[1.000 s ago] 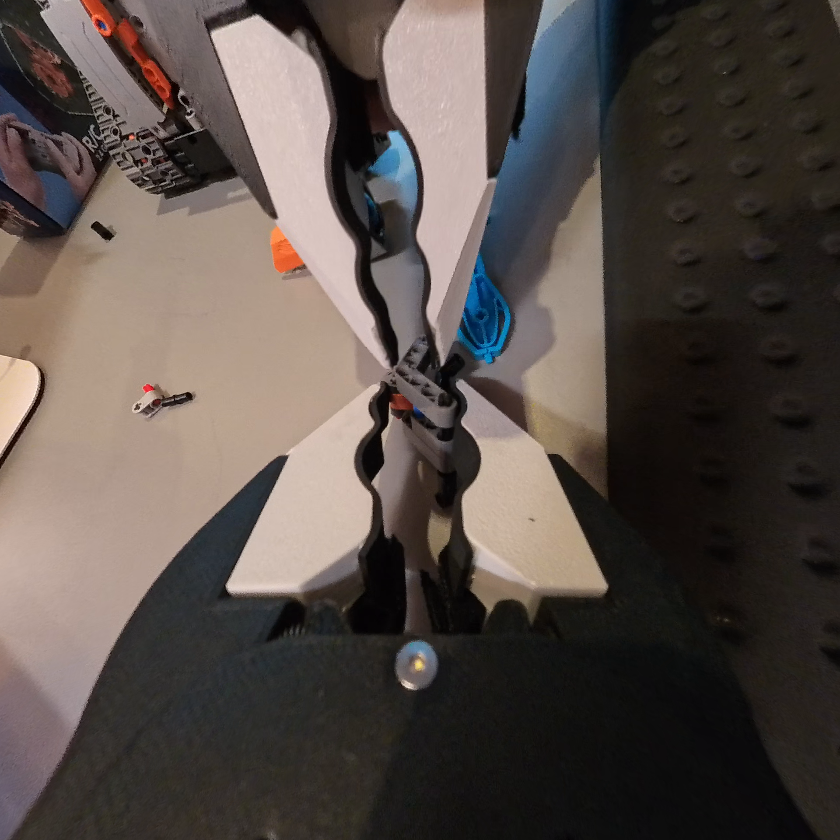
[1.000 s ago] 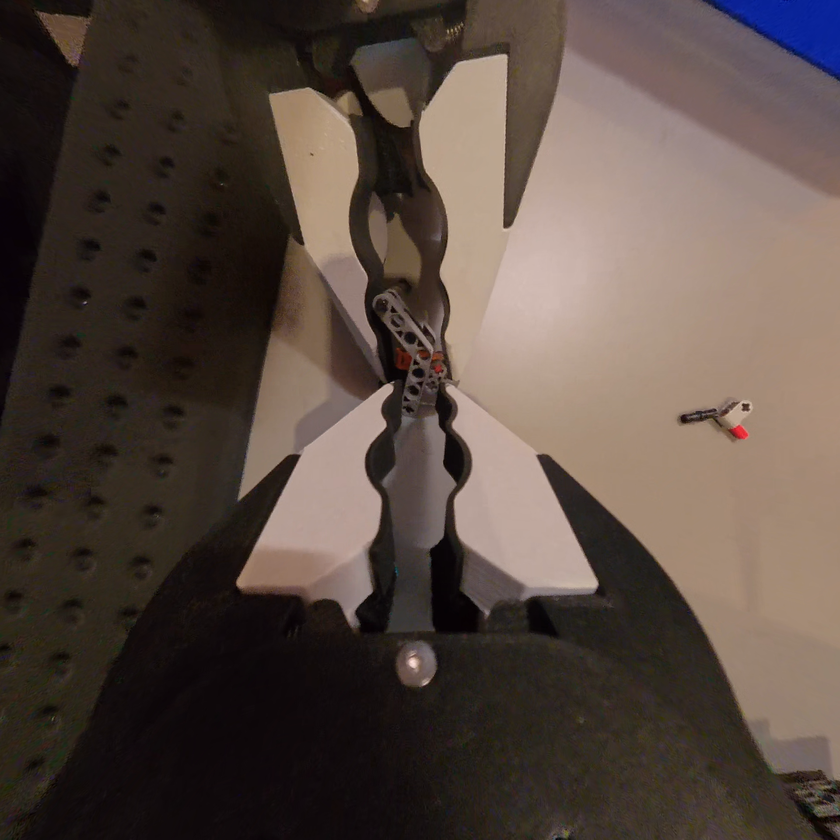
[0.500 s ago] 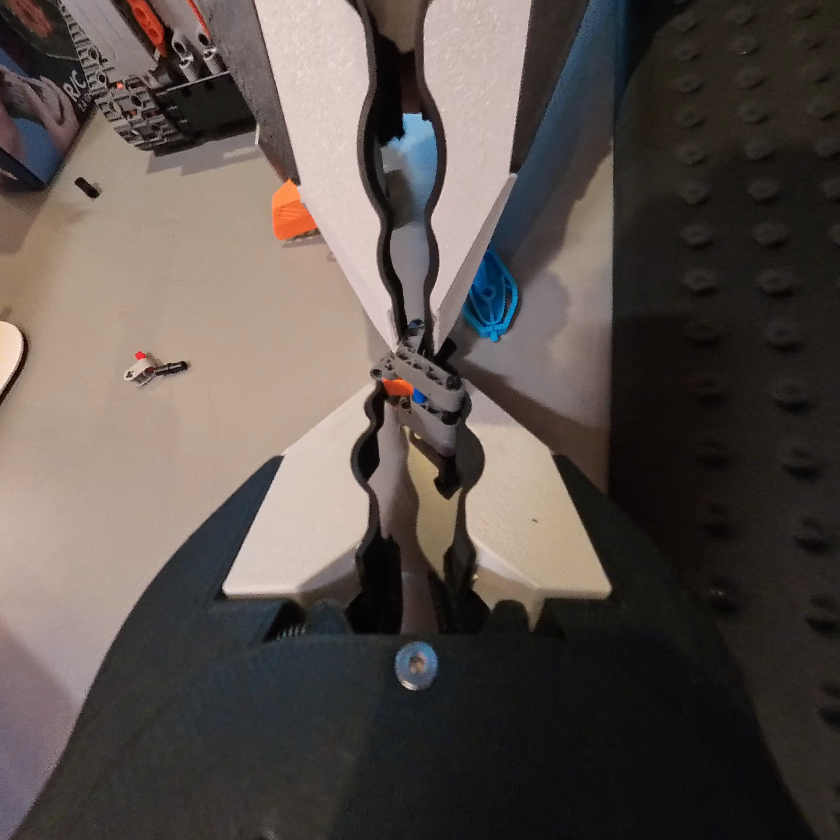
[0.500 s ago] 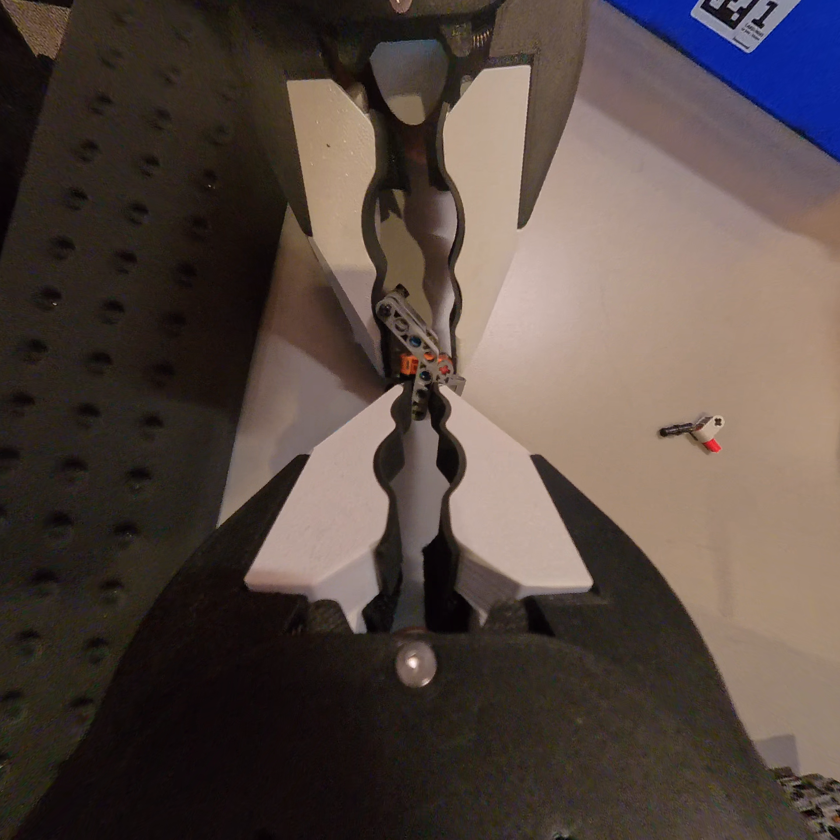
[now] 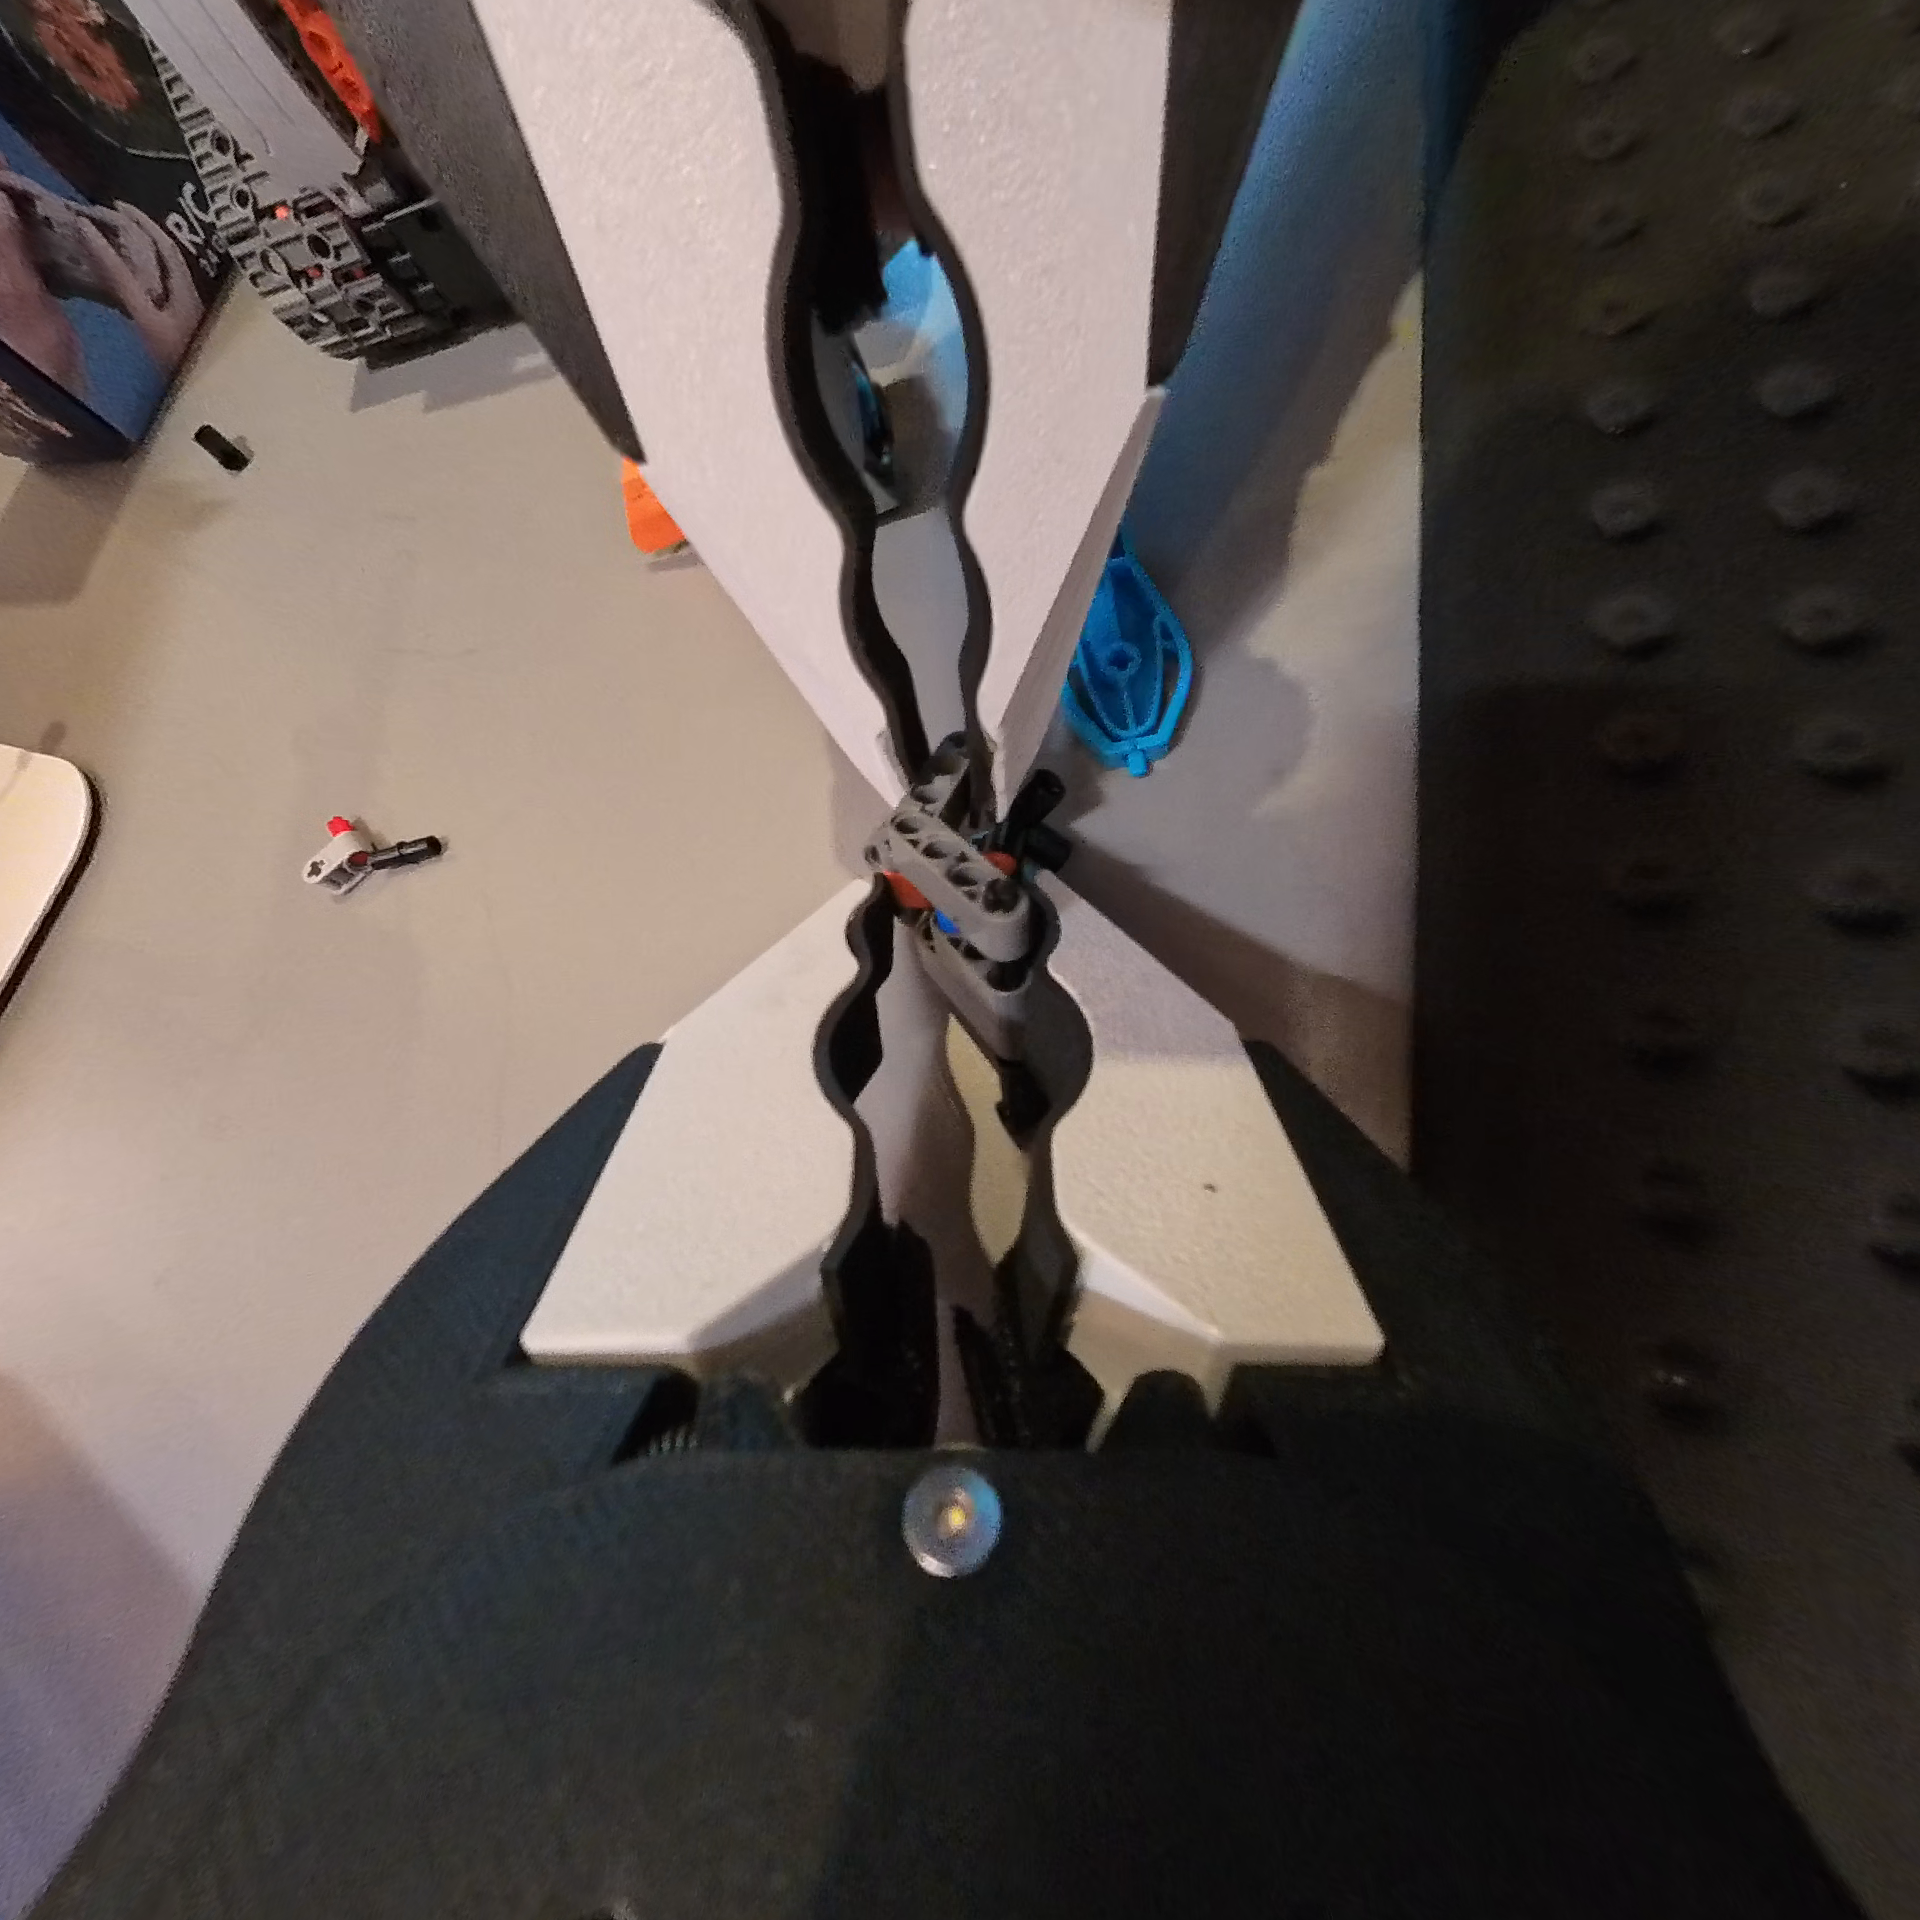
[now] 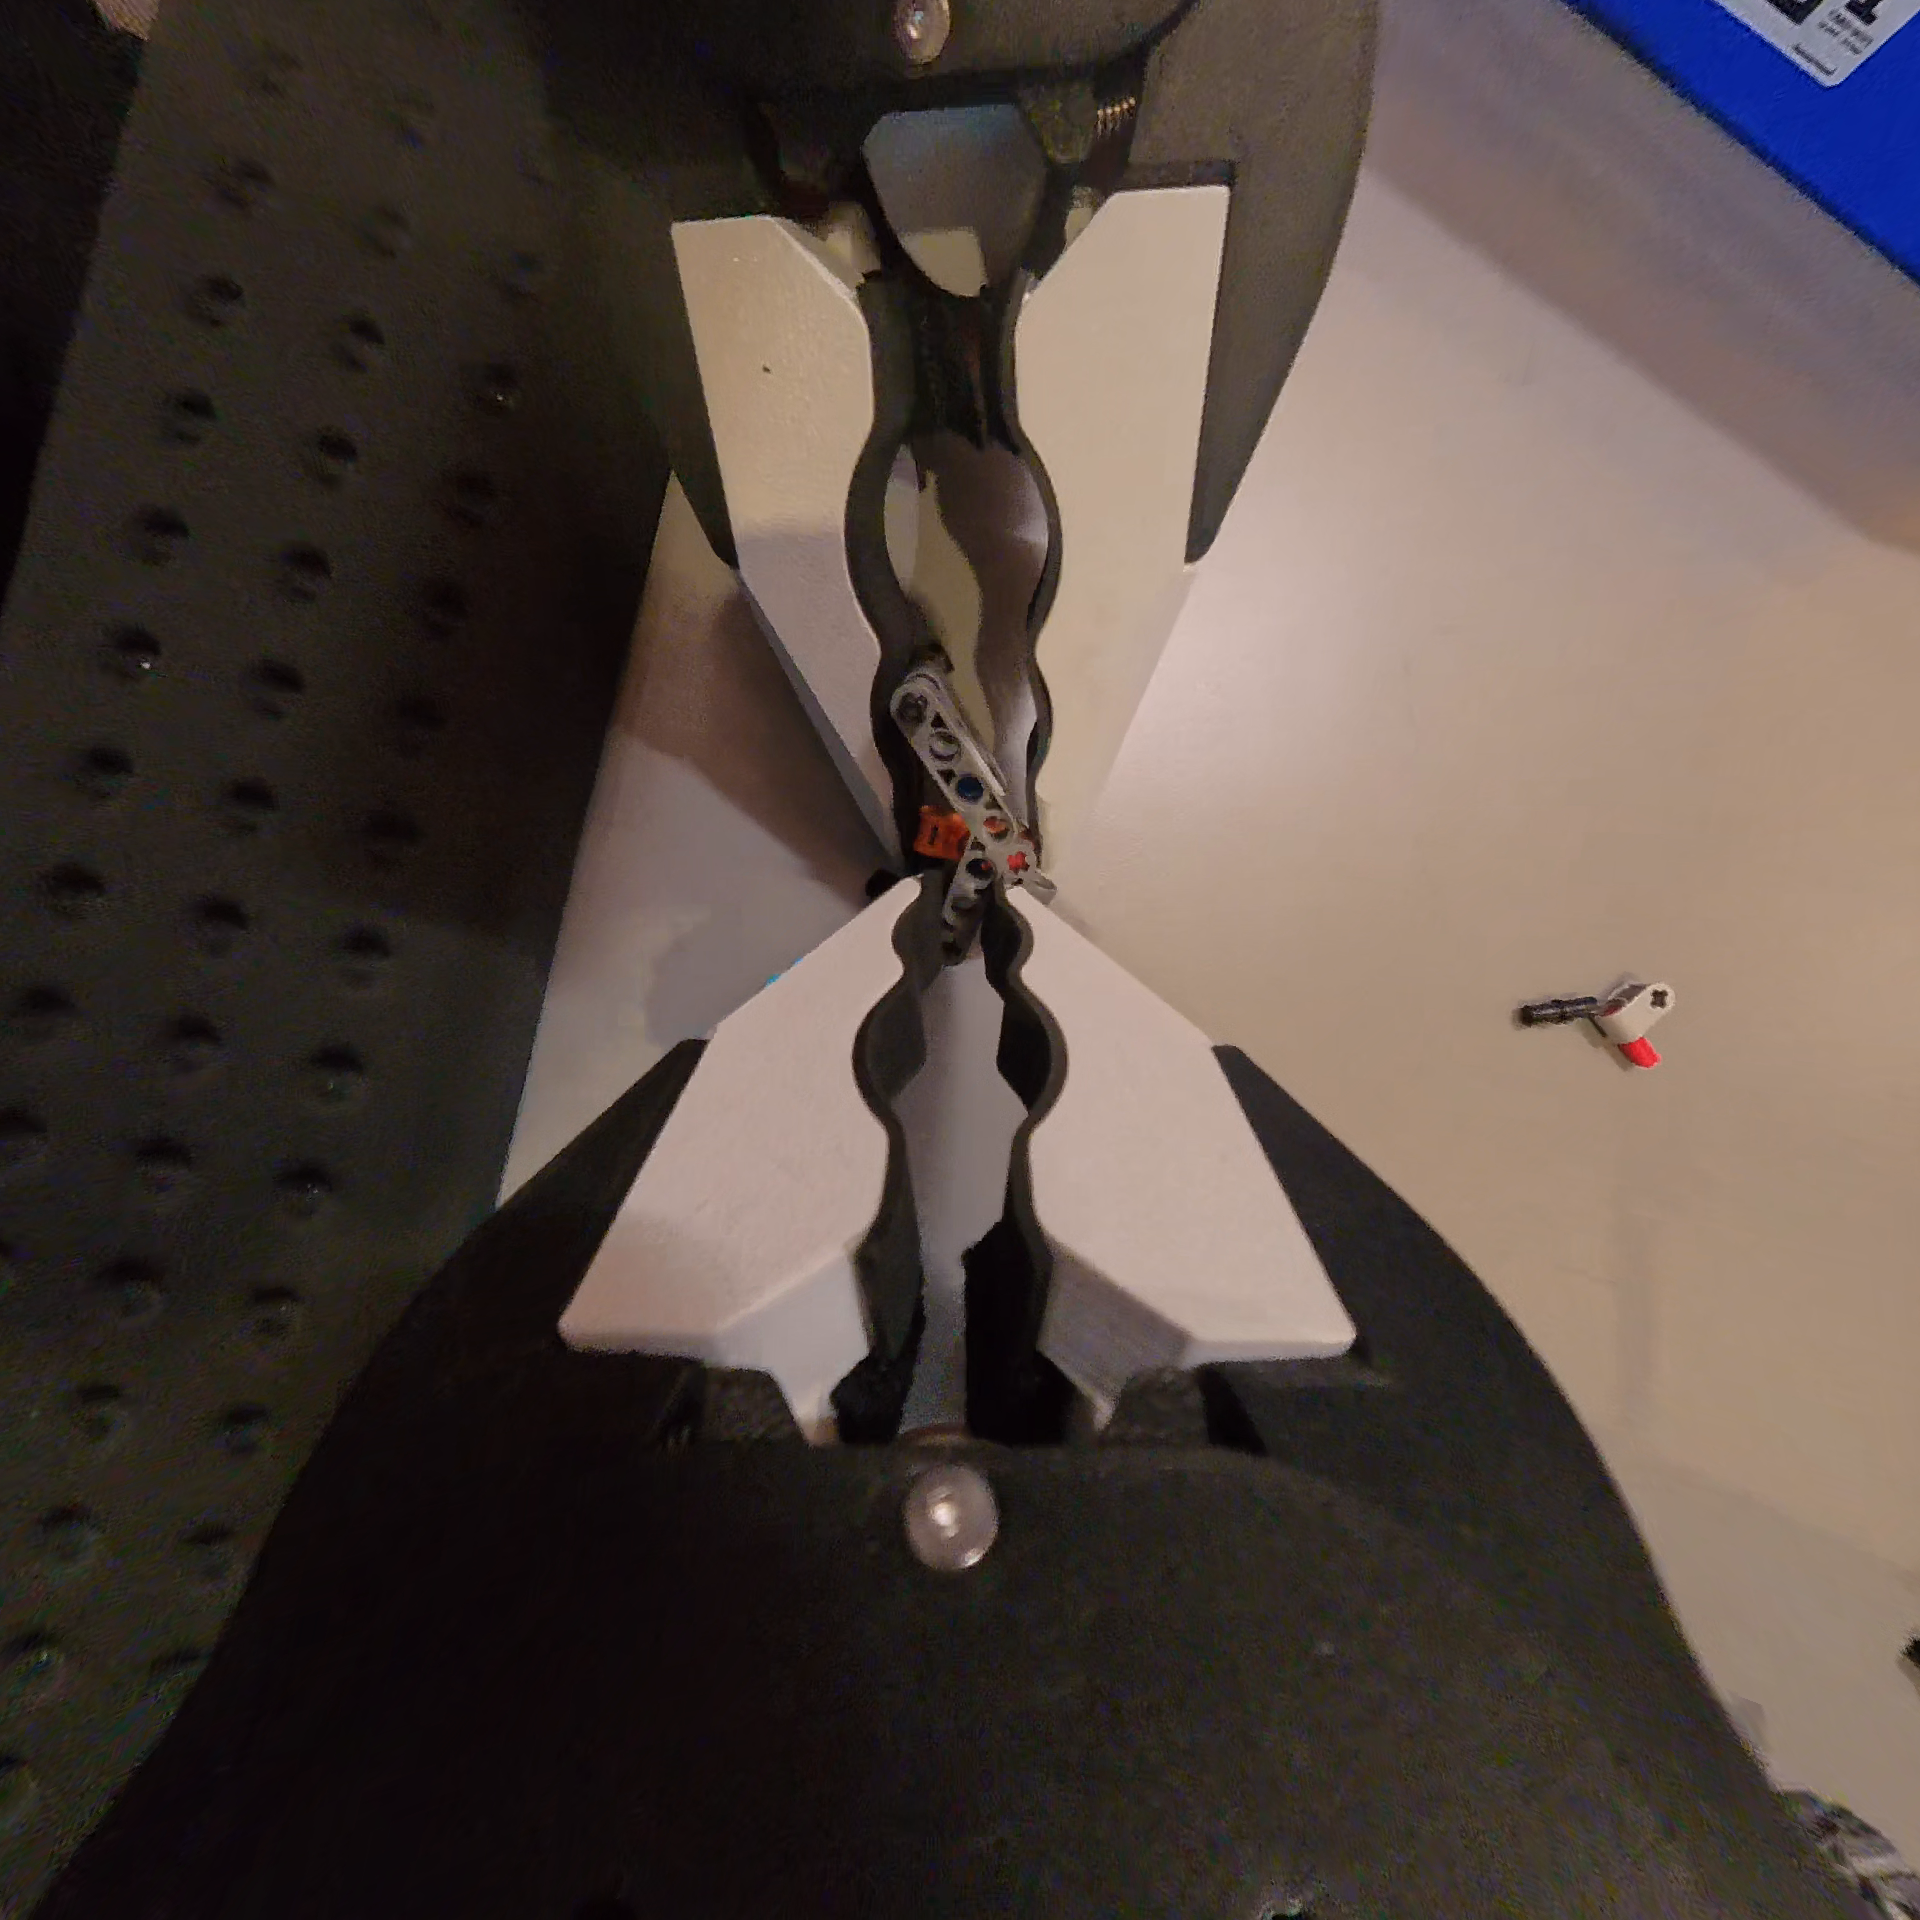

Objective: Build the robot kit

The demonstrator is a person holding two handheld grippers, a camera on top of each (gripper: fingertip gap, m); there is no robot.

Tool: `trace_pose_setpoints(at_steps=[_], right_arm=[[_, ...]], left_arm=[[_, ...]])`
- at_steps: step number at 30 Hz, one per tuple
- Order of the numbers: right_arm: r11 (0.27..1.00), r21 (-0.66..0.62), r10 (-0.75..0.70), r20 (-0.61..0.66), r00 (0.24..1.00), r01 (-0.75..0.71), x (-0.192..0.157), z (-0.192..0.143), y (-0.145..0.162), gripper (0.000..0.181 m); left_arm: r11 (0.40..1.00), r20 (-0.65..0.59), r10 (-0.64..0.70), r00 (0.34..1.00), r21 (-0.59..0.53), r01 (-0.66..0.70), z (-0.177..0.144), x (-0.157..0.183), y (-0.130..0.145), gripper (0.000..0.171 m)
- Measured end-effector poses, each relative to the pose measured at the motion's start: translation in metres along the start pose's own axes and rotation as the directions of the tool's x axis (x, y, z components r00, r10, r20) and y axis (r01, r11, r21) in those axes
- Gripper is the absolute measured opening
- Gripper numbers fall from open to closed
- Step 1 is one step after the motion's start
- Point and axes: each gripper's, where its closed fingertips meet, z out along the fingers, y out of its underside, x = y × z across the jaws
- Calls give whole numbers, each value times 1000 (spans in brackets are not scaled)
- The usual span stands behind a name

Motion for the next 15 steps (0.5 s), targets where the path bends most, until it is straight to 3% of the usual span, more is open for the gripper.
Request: trace_pose_setpoints(at_steps=[15], right_arm=[[998, 18, -50, -123, 991, 53, -2, 0, 1, 6]], left_arm=[[1000, 7, 12, 1000, 4, -12, 0, 1, 0, 21]])
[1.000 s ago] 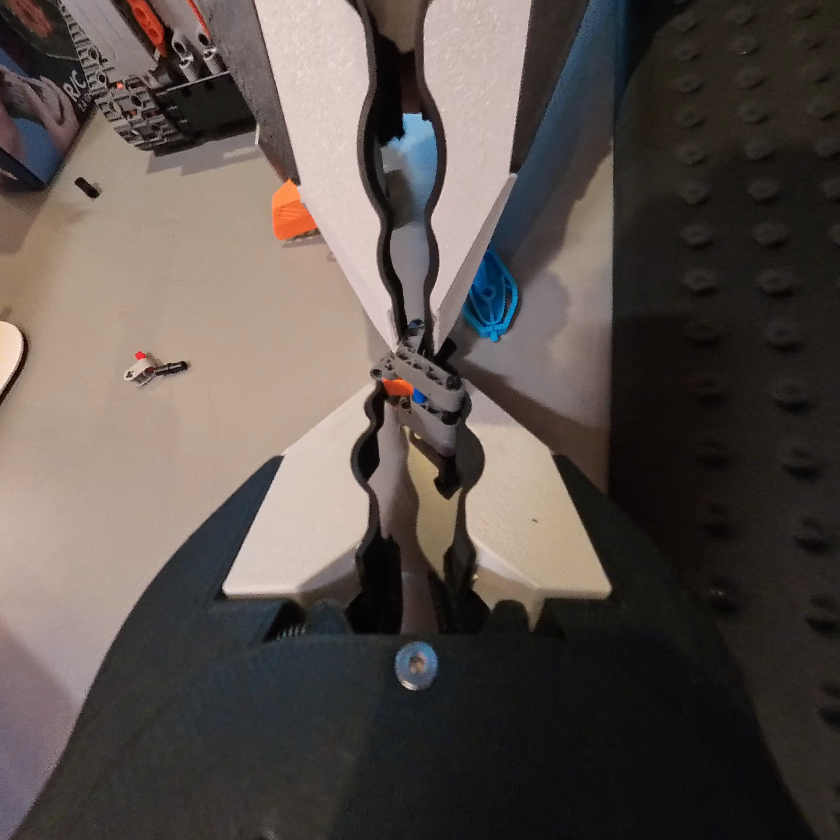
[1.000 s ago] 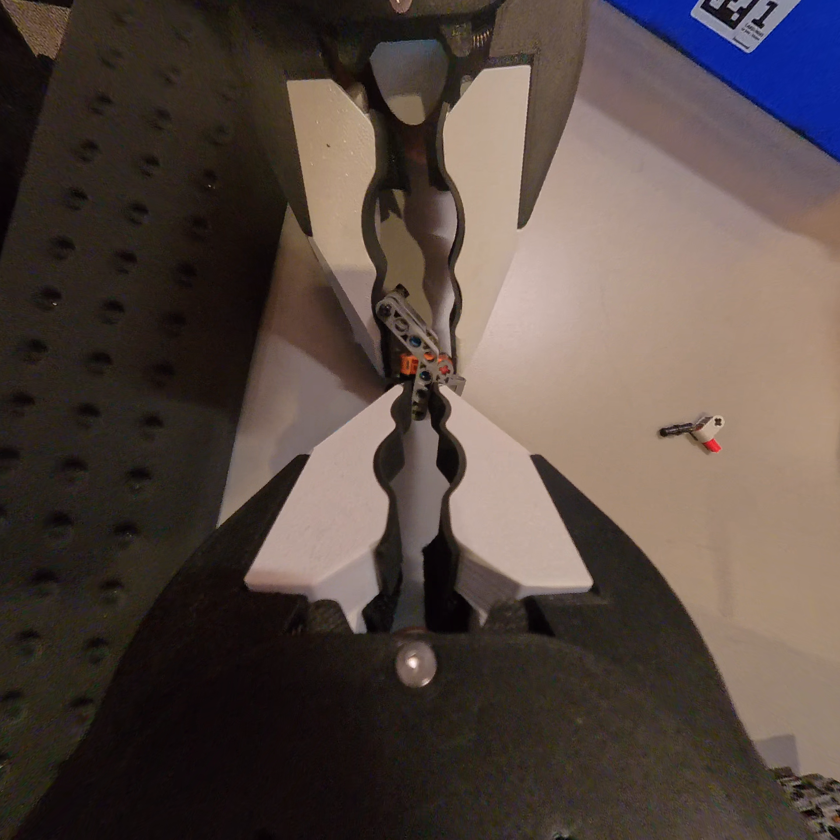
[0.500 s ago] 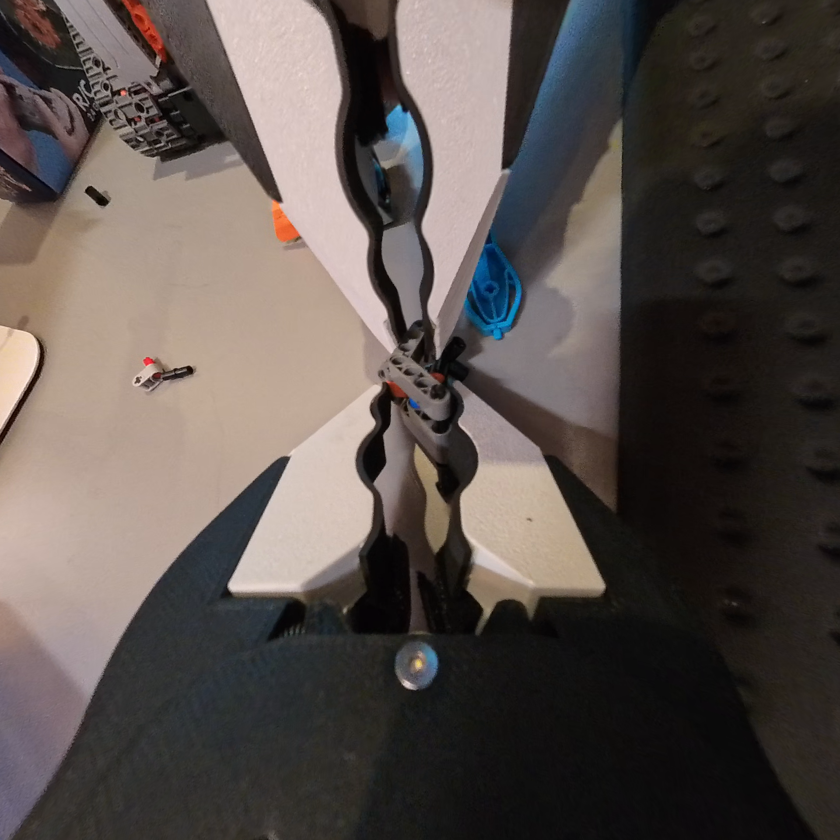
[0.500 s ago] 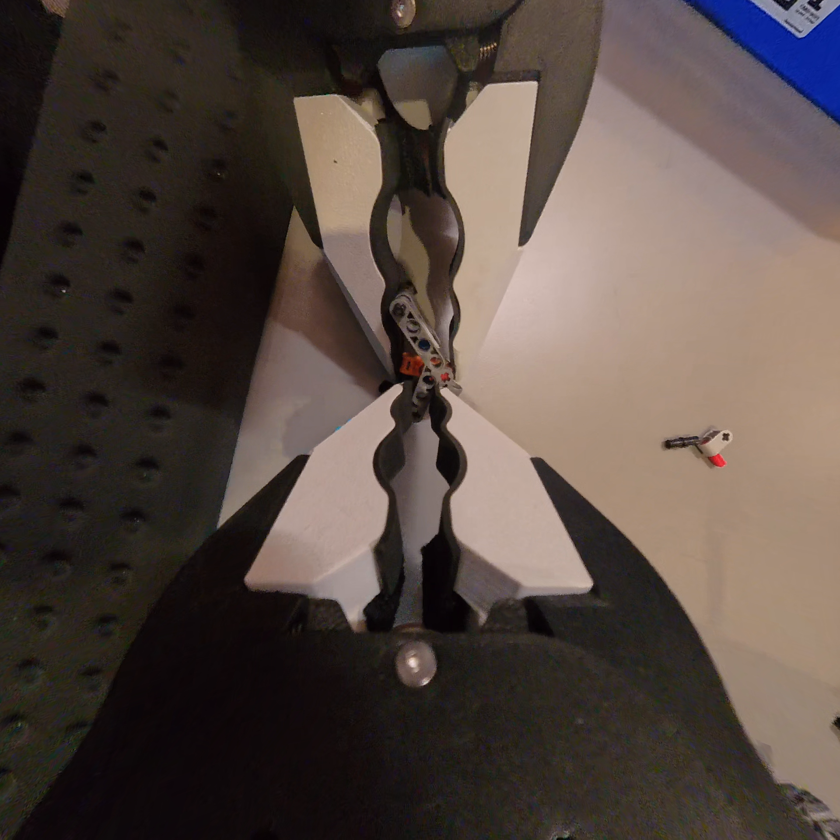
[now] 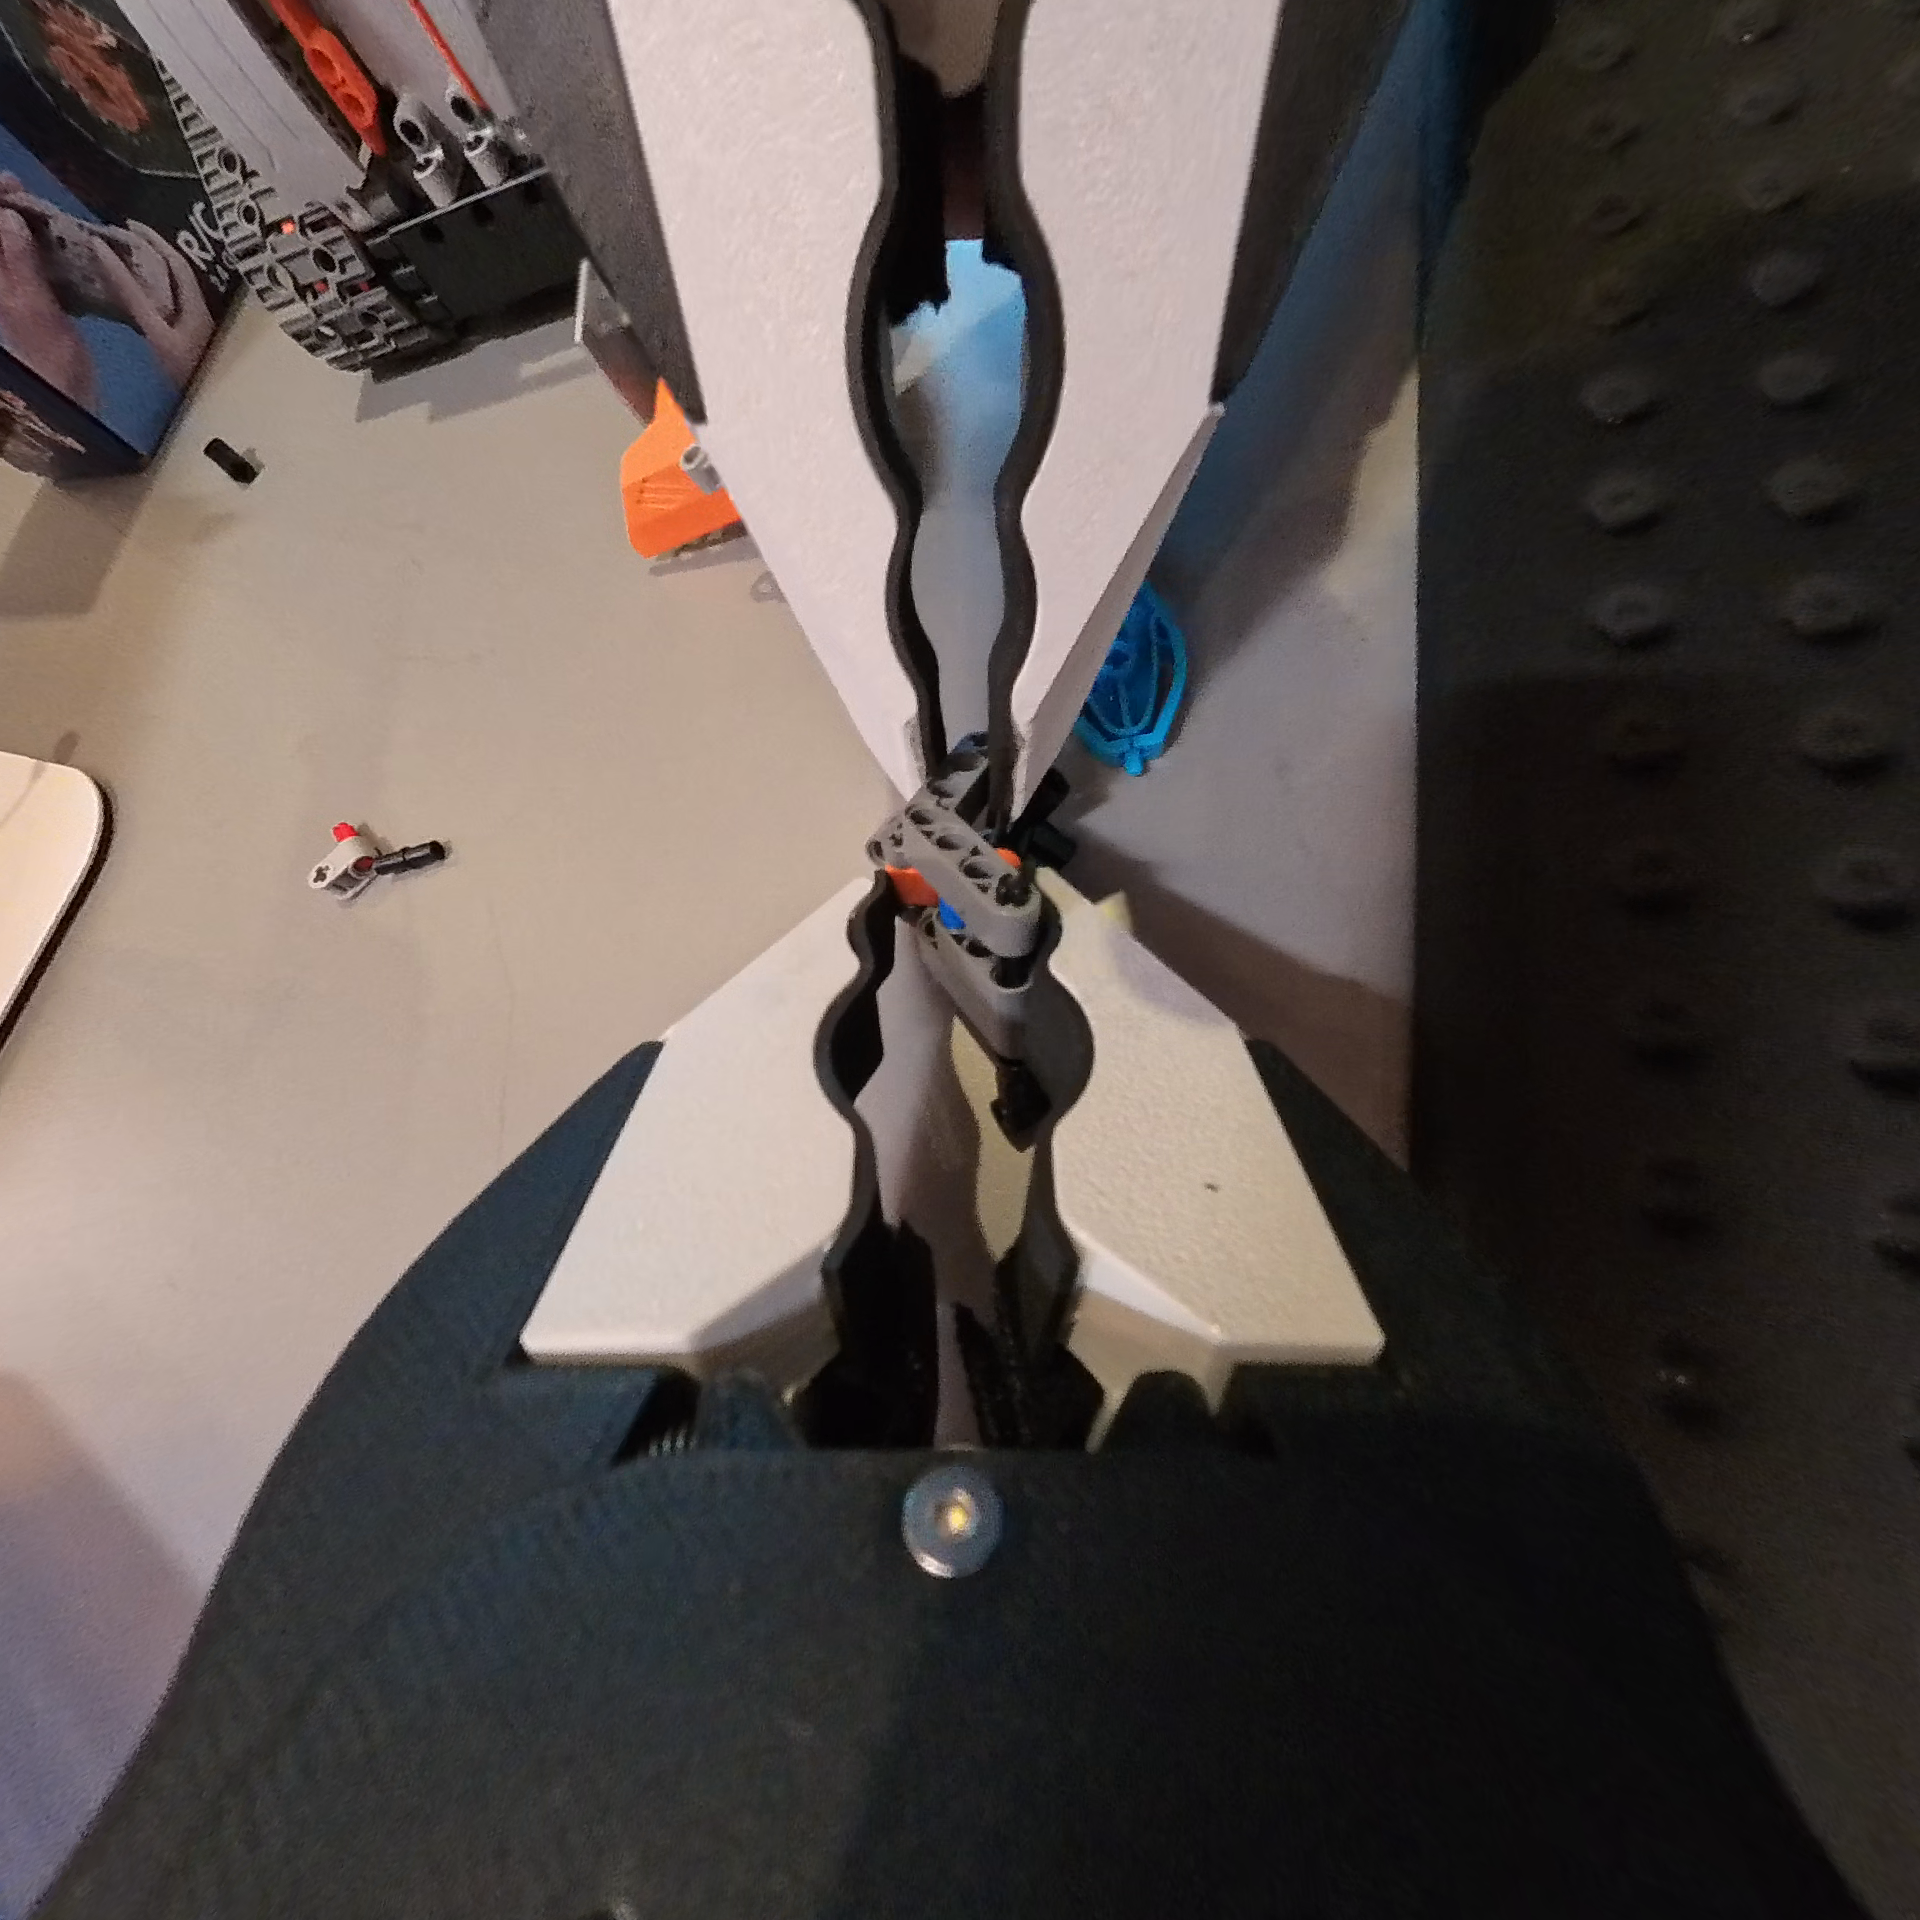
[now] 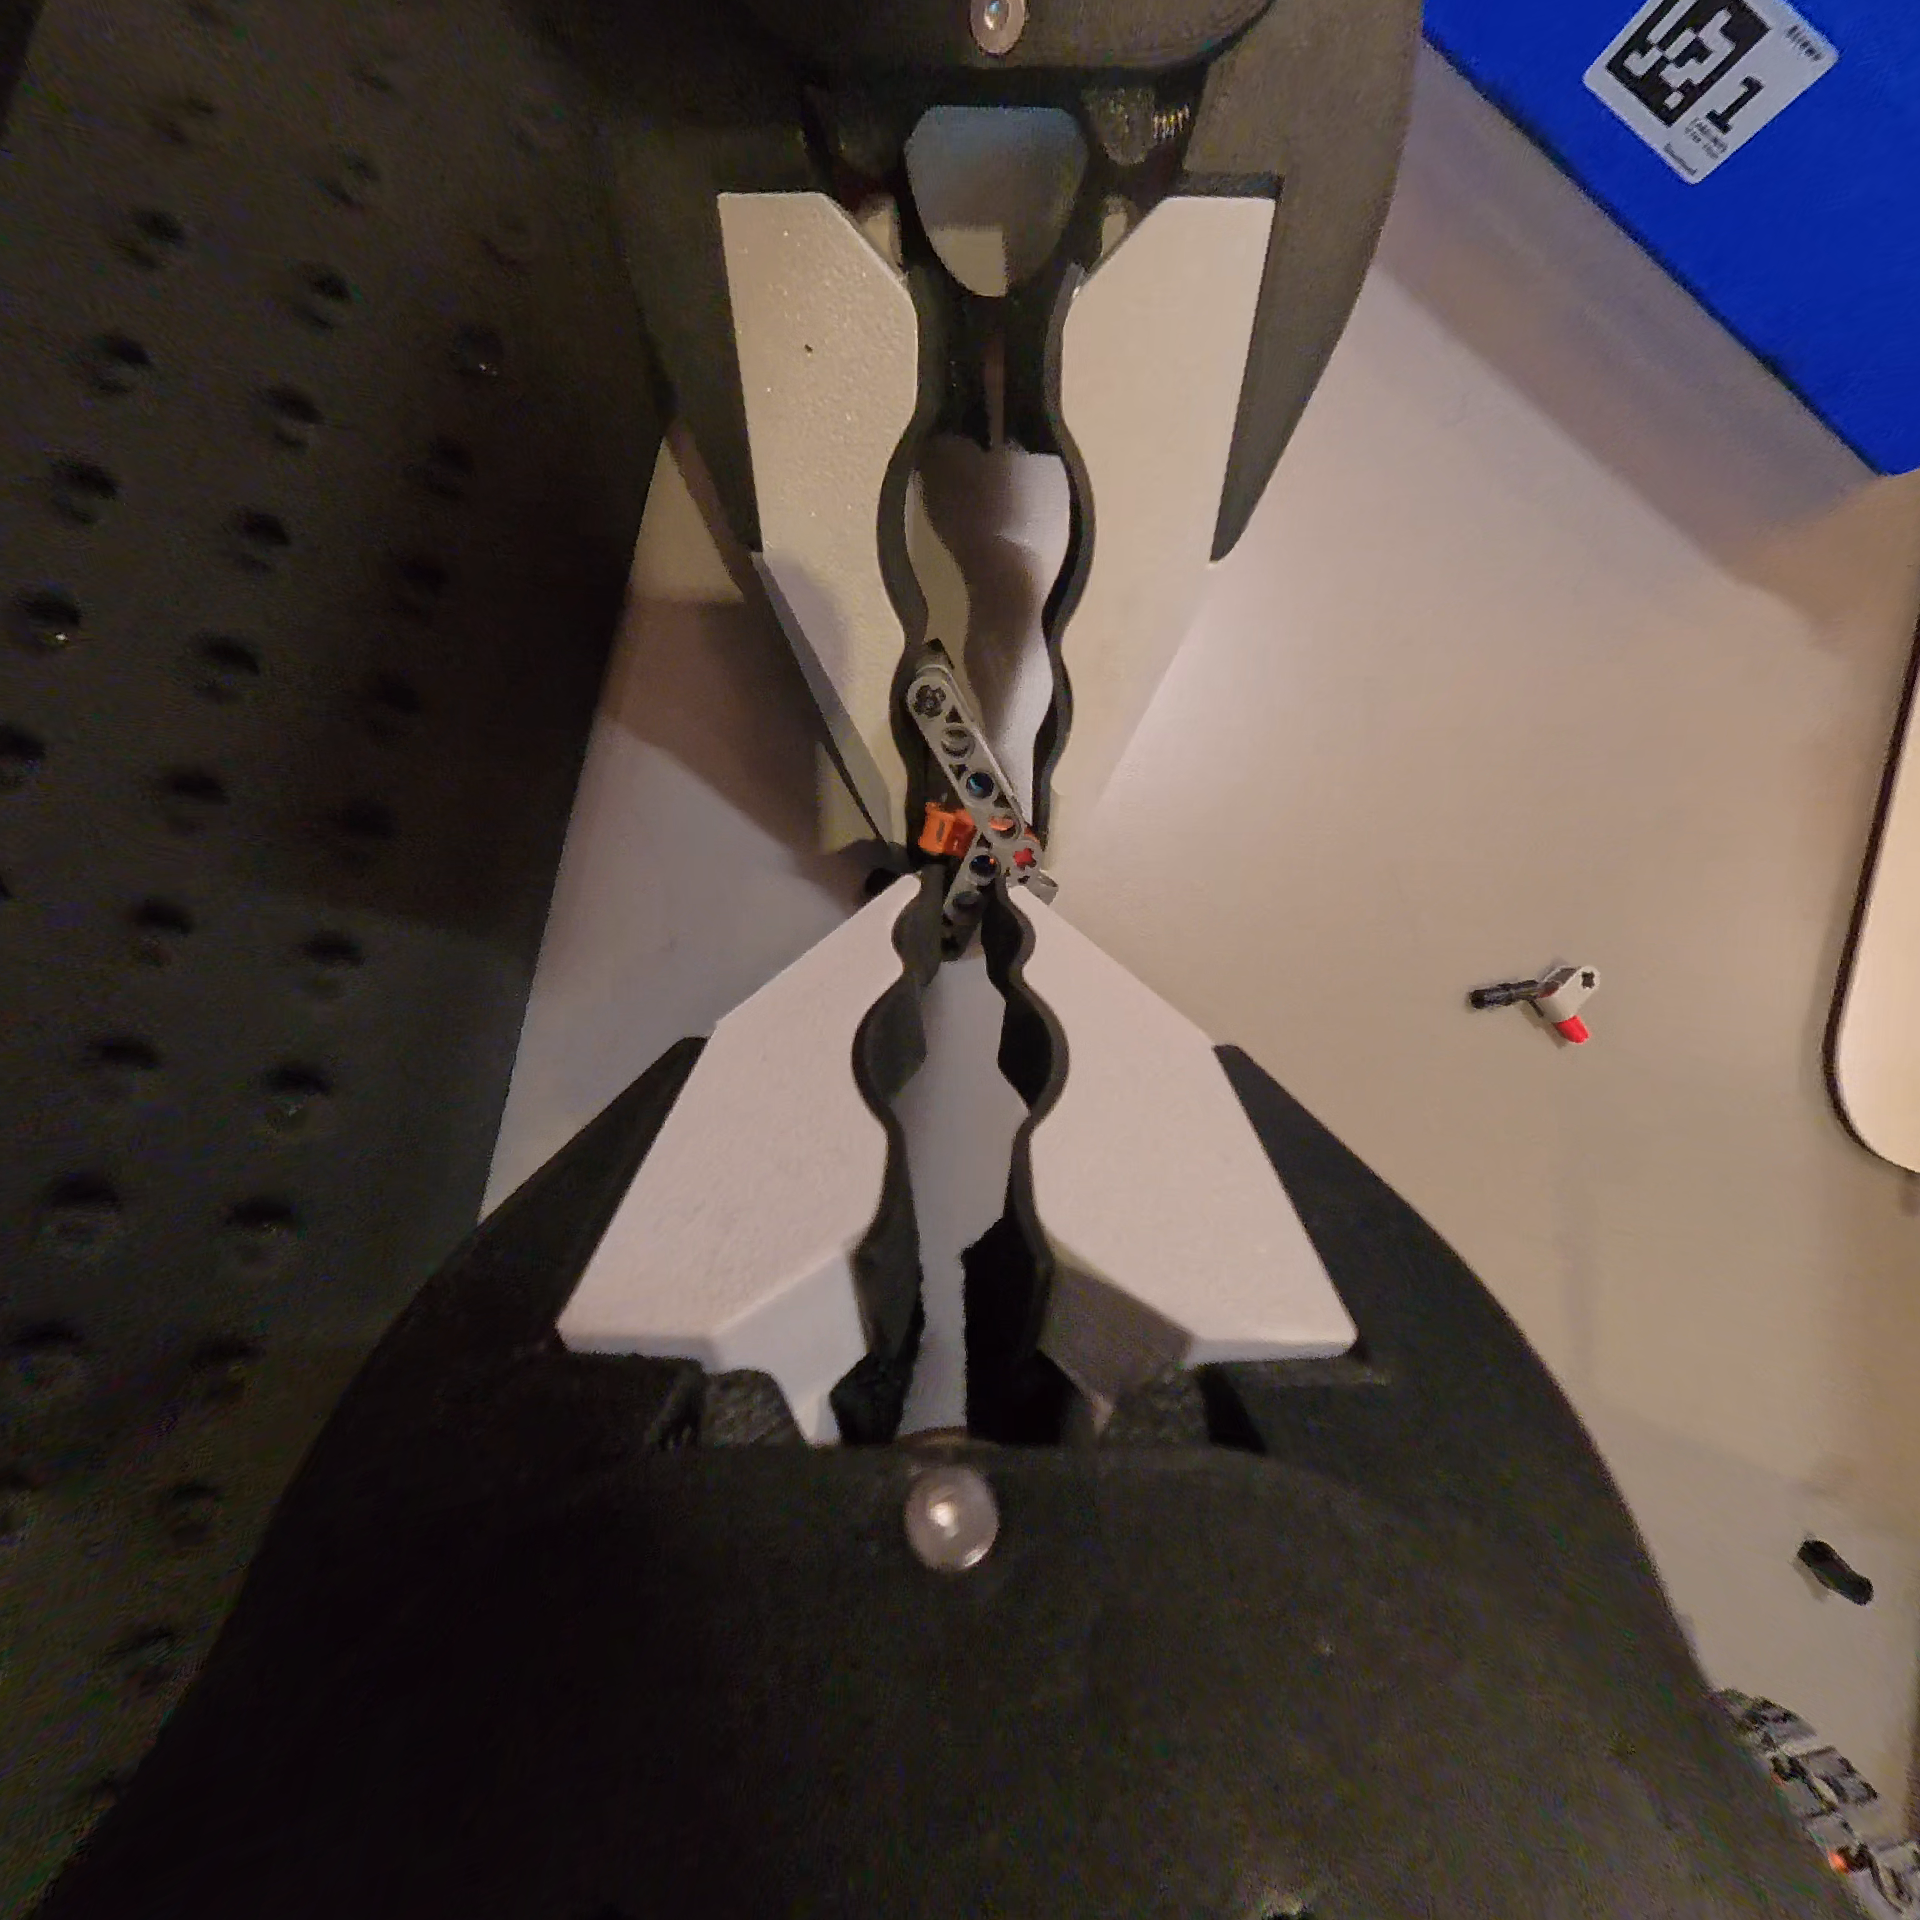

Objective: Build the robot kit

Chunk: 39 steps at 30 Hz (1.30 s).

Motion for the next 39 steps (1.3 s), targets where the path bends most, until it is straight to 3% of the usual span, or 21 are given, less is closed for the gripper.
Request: trace_pose_setpoints(at_steps=[6, 13, 20, 26, 32, 39], right_arm=[[996, 63, 62, -11, 998, -61, 2, 1, 0, 6], [998, 40, 43, -33, 999, -42, 3, 2, 0, 6], [997, -67, 53, 157, 986, -43, 1, 3, 2, 6], [987, -159, 40, 228, 973, -4, 3, 6, 3, 6], [990, -127, 94, 256, 962, -63, 2, 2, 3, 7], [998, -31, 63, 186, 980, -59, 5, -6, 4, 6]], left_arm=[[1000, -3, -8, 1000, -3, 8, 0, 0, 0, 21], [1000, 0, -8, 1000, -7, 8, 1, -1, 1, 20], [1000, -12, 5, 1000, -16, -5, 2, 2, 1, 19], [1000, -14, 3, 1000, -28, -3, 3, 2, 3, 20], [1000, -25, -15, 1000, -23, 14, 3, 2, 2, 21], [998, -55, -58, 997, 1, 58, 3, 1, -4, 29]])
